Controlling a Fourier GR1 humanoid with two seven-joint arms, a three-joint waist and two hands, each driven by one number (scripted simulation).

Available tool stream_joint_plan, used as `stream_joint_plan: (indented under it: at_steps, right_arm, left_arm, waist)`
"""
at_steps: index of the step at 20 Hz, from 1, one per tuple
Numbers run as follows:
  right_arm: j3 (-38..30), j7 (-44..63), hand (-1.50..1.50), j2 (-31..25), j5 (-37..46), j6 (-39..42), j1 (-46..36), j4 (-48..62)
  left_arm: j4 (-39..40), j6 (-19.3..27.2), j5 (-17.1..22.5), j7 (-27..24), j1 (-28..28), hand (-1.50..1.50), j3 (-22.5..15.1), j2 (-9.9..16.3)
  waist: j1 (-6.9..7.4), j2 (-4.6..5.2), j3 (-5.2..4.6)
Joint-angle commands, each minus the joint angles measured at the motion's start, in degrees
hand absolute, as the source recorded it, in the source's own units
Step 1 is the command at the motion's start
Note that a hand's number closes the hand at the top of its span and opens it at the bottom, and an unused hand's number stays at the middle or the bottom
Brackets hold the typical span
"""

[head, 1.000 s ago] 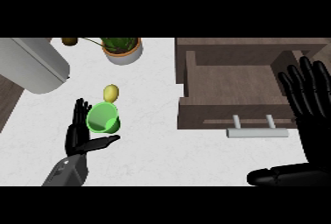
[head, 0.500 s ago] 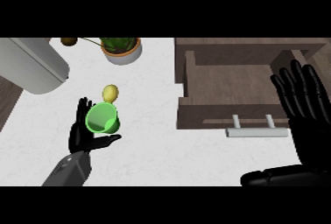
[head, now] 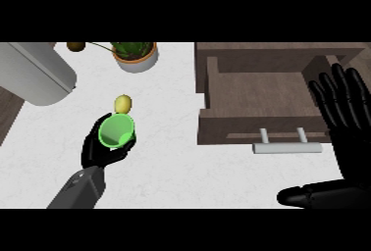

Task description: Pick up the cup, place it into the drawer and close the drawer

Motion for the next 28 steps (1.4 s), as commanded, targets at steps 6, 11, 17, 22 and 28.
stream_joint_plan:
  at_steps: [6,11,17,22,28]
  right_arm:
    - [-0.2,-1.9,-1.5,0.5,0.2,0.1,-0.1,1.4]
    - [-1.3,-0.9,-1.5,-0.7,-1.1,1.2,4.1,-2.6]
    - [-0.2,1.5,-1.5,-0.1,1.0,-1.3,-1.3,-0.6]
    - [-1.0,4.9,-1.5,-0.9,-1.1,-1.1,0.8,-5.9]
    - [-0.8,1.6,-1.5,-0.2,-1.9,0.9,4.6,-4.0]
  left_arm:
    - [-2.0,3.7,-1.2,-10.5,0.5,1.5,-0.1,-2.0]
    - [-7.5,-3.3,-0.2,-8.0,7.2,1.5,-0.8,2.8]
    - [-16.5,-1.9,0.1,-6.3,9.4,1.5,-2.4,2.2]
    - [-24.4,-3.3,0.9,-1.8,8.6,1.5,-4.8,0.7]
    - [-42.9,-0.3,1.8,11.0,11.0,1.5,-10.3,-1.6]
  waist:
    - [0.16,-0.02,0.02]
    - [0.73,-0.35,0.09]
    - [1.43,-0.47,0.11]
    - [1.08,-0.63,0.12]
    - [1.43,-0.69,0.19]
